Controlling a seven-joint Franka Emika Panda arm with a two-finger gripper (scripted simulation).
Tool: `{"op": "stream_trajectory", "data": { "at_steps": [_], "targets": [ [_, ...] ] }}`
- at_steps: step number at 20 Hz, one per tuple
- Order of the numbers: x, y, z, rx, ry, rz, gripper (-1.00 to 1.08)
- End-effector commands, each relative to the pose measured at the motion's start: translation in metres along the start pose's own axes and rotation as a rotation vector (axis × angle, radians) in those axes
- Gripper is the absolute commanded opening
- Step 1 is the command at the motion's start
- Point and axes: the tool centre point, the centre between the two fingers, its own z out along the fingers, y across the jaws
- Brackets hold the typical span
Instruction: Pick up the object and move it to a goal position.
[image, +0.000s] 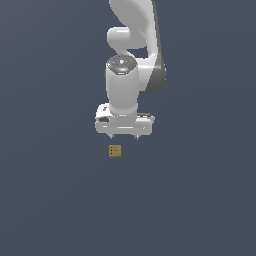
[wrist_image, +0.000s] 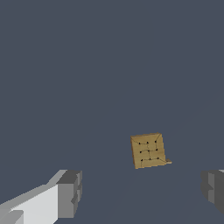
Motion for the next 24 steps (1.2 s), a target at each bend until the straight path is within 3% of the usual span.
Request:
{"op": "stream_trajectory", "data": {
  "at_steps": [1,10,24],
  "targets": [
    [0.0,0.0,0.0,0.0,0.0,0.0,1.0],
    [0.0,0.022,-0.009,0.004,0.01,0.026,1.0],
    [-0.001,0.023,0.002,0.009,0.004,0.133,1.0]
  ]
}}
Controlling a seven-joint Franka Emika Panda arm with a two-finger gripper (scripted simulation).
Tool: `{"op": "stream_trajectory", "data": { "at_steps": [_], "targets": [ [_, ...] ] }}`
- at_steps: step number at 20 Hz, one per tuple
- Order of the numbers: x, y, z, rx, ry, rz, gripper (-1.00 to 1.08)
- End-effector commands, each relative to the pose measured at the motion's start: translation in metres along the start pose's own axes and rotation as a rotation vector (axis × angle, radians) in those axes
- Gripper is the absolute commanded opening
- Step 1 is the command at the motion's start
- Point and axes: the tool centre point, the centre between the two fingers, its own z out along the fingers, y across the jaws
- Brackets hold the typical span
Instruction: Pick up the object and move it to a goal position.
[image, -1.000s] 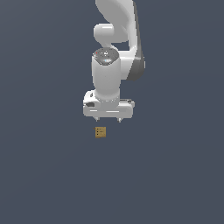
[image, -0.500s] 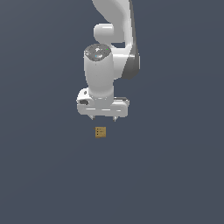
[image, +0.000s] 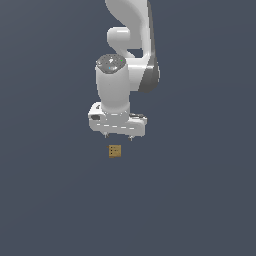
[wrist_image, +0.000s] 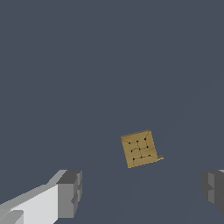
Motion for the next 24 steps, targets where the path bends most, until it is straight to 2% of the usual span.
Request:
{"op": "stream_trajectory", "data": {
  "at_steps": [1,7,24],
  "targets": [
    [-0.001,0.001,0.004,0.001,-0.003,0.042,1.0],
    [-0.003,0.004,0.018,0.005,-0.01,0.183,1.0],
    [-0.012,0.017,0.065,-0.002,-0.032,0.692,1.0]
  ]
}}
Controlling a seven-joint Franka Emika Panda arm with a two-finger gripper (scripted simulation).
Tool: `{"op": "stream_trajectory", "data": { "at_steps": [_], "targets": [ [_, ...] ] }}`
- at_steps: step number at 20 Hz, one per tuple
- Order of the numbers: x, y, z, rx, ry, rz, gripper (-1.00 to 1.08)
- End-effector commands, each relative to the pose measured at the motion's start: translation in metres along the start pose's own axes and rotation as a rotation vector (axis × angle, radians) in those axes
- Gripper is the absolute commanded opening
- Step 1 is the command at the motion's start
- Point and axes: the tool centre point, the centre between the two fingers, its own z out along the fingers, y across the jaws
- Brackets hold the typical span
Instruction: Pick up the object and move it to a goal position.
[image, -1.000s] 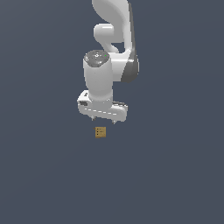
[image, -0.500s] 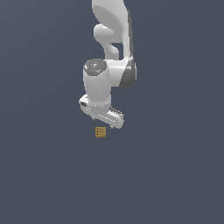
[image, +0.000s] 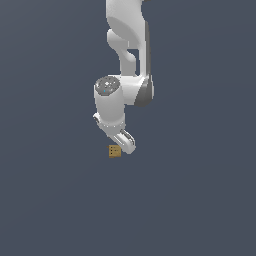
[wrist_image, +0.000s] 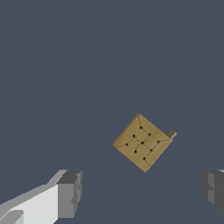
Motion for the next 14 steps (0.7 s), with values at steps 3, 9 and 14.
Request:
{"op": "stream_trajectory", "data": {
  "at_steps": [3,9,14],
  "targets": [
    [0.001,0.005,0.012,-0.004,-0.002,0.137,1.0],
    [0.002,0.012,0.028,-0.011,-0.002,0.318,1.0],
    [0.003,0.019,0.04,-0.017,0.001,0.463,1.0]
  ]
}}
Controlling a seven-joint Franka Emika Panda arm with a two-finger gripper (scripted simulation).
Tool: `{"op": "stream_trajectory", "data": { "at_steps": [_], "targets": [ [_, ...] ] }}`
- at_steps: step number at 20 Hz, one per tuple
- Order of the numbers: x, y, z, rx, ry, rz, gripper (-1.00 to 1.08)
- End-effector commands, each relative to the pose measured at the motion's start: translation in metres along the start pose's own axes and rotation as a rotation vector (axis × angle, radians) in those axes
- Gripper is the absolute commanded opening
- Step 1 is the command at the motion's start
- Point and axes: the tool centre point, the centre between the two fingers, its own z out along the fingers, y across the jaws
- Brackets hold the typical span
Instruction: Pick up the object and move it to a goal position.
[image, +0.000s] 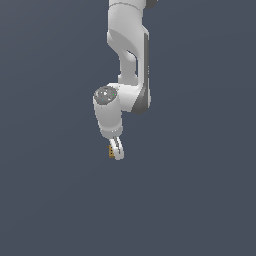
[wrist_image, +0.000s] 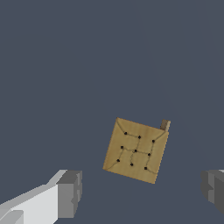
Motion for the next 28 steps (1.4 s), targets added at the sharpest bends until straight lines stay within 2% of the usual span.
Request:
{"op": "stream_trajectory", "data": {
  "at_steps": [1,12,21,28],
  "targets": [
    [0.002,0.002,0.006,-0.002,0.002,0.069,1.0],
    [0.006,0.009,0.02,-0.008,0.009,0.246,1.0],
    [0.007,0.01,0.024,-0.009,0.01,0.26,1.0],
    [0.007,0.012,0.053,-0.009,0.01,0.264,1.0]
  ]
}}
